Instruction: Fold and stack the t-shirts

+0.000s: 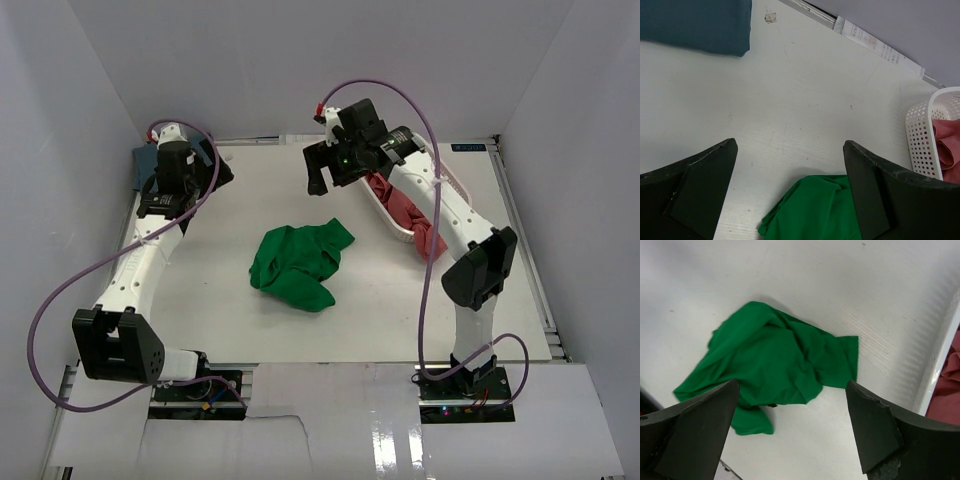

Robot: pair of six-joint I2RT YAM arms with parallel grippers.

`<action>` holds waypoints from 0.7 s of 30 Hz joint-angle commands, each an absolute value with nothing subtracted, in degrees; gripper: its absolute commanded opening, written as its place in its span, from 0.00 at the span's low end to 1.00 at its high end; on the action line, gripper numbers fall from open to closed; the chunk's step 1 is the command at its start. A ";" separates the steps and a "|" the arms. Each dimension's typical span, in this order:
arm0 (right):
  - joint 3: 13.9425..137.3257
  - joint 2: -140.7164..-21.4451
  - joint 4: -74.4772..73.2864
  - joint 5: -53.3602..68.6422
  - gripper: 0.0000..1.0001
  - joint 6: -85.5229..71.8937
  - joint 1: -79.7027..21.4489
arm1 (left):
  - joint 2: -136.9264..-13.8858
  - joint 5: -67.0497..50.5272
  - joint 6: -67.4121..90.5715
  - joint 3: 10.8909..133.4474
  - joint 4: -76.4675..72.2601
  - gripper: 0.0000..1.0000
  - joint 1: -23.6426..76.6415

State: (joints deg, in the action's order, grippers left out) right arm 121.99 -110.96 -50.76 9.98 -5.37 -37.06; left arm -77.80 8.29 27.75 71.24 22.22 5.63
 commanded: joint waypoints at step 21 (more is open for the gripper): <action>122.17 -133.07 -51.06 -1.39 0.17 -3.60 -25.40 | -73.74 4.66 28.30 67.15 19.07 0.98 5.71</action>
State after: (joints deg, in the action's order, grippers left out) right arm 121.97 -132.81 -51.11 2.00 -2.98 -26.13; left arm -76.79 5.08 28.49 67.83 20.16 5.63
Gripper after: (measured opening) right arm 0.171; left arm 0.979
